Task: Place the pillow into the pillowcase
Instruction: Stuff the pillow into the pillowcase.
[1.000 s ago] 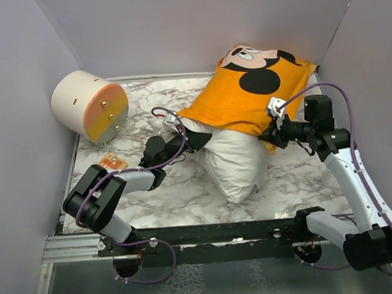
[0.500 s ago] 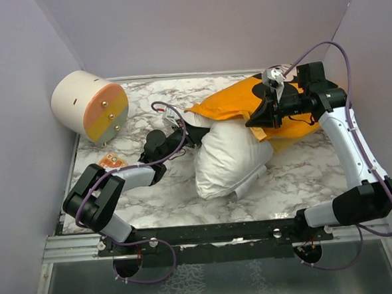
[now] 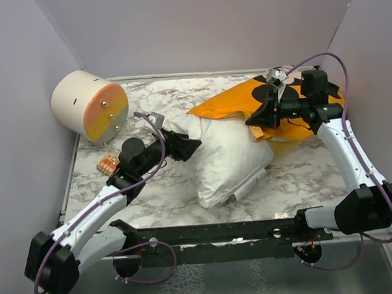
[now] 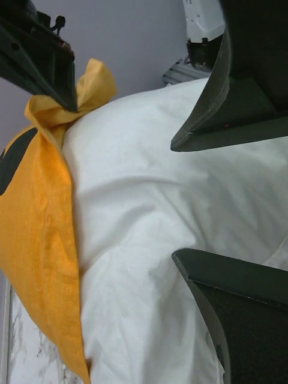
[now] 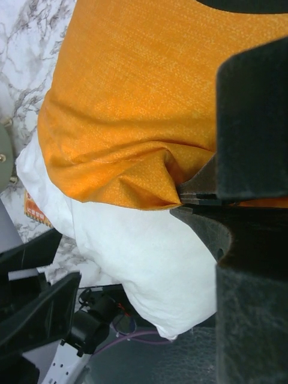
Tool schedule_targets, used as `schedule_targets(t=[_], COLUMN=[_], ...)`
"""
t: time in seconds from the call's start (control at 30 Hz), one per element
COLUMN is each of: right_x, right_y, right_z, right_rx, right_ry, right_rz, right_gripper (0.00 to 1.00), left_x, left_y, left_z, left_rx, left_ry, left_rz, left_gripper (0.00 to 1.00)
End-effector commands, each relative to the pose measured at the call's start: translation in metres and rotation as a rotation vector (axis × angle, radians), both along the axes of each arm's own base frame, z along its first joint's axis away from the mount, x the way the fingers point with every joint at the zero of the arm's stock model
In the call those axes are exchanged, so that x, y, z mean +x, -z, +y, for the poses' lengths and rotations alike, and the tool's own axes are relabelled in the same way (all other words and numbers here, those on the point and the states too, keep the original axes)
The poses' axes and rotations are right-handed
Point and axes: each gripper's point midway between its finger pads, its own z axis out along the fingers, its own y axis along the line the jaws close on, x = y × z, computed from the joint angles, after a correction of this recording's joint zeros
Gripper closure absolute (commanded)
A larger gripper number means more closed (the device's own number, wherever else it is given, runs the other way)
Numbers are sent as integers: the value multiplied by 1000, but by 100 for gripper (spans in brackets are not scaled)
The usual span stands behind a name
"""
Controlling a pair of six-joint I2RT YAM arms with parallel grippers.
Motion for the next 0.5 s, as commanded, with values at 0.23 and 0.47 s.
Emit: schedule_targets(t=[0.23, 0.47], right_x=[13, 10], right_y=[-8, -7], right_z=[-4, -9], right_rx=[37, 47], right_ry=[9, 28], right_rz=[-39, -36], right_gripper=[100, 100], left_x=[-94, -126], left_y=[-40, -15], left_z=[-9, -65], left_rx=[178, 715], left_ry=[262, 169], left_rz=[15, -215], left_gripper=[39, 32])
